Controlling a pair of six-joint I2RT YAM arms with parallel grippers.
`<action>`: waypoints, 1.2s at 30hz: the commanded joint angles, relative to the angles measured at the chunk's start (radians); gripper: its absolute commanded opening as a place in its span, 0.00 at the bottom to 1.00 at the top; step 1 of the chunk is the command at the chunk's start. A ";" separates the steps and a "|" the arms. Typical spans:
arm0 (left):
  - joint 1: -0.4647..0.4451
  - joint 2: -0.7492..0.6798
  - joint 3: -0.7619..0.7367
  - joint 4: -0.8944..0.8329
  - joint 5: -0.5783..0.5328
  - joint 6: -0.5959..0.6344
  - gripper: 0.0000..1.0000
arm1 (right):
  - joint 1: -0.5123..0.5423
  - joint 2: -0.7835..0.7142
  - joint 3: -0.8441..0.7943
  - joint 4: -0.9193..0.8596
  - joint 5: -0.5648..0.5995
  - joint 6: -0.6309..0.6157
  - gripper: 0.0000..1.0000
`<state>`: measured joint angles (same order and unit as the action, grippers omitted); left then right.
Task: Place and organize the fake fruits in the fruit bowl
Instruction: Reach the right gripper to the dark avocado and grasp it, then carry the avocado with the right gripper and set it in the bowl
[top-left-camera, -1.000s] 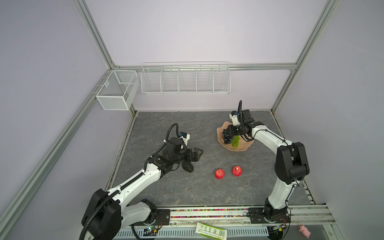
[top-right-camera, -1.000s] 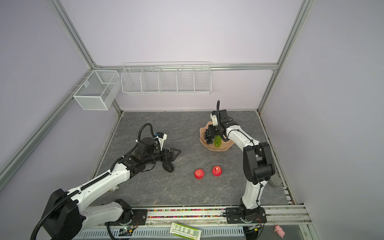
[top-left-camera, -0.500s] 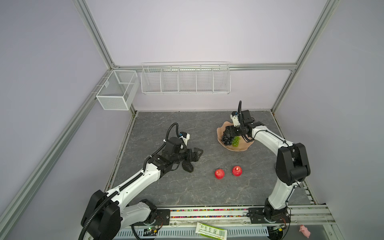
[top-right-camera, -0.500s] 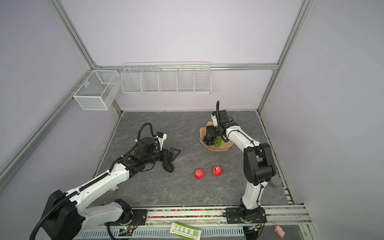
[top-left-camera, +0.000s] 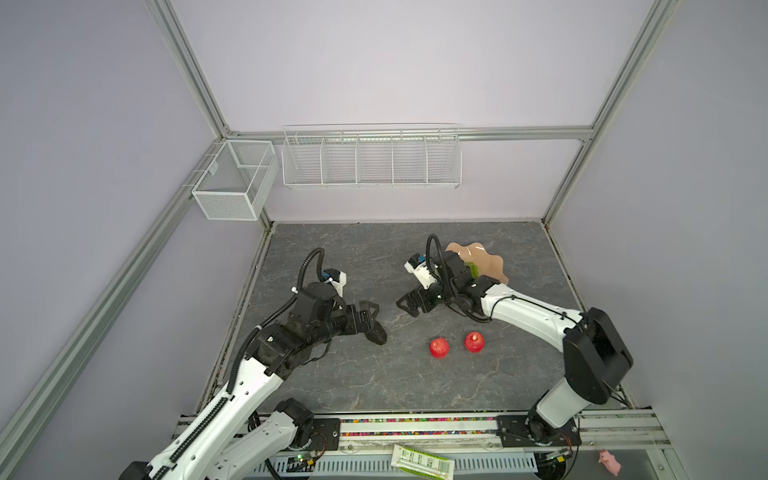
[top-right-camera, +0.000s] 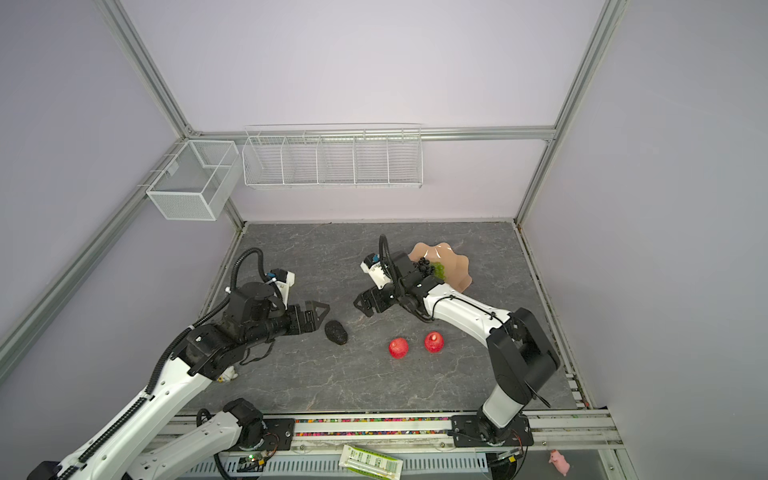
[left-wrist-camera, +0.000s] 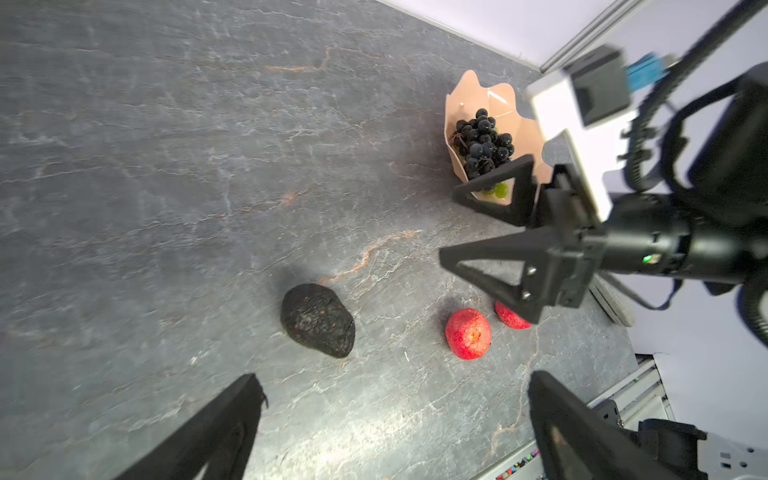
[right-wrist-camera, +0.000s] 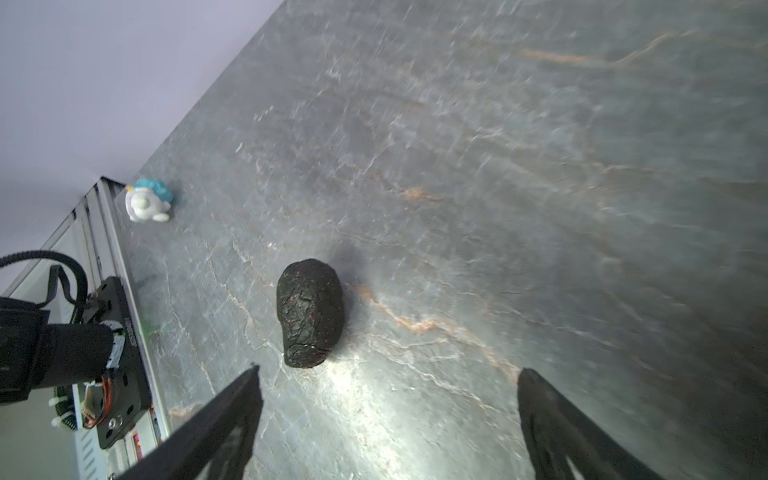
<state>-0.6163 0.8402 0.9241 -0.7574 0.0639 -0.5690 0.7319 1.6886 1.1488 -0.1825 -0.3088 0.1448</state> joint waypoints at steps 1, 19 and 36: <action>0.004 -0.022 0.033 -0.207 -0.053 -0.033 0.99 | 0.071 0.049 0.026 0.058 -0.038 0.022 0.97; 0.004 -0.071 0.018 -0.233 -0.125 -0.006 0.99 | 0.229 0.335 0.222 -0.081 0.123 -0.016 0.88; 0.005 -0.020 -0.009 -0.118 -0.115 0.028 0.99 | 0.140 0.200 0.186 -0.092 0.166 0.000 0.50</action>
<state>-0.6151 0.8040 0.9272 -0.9218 -0.0540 -0.5667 0.9230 2.0041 1.3598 -0.2882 -0.1364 0.1398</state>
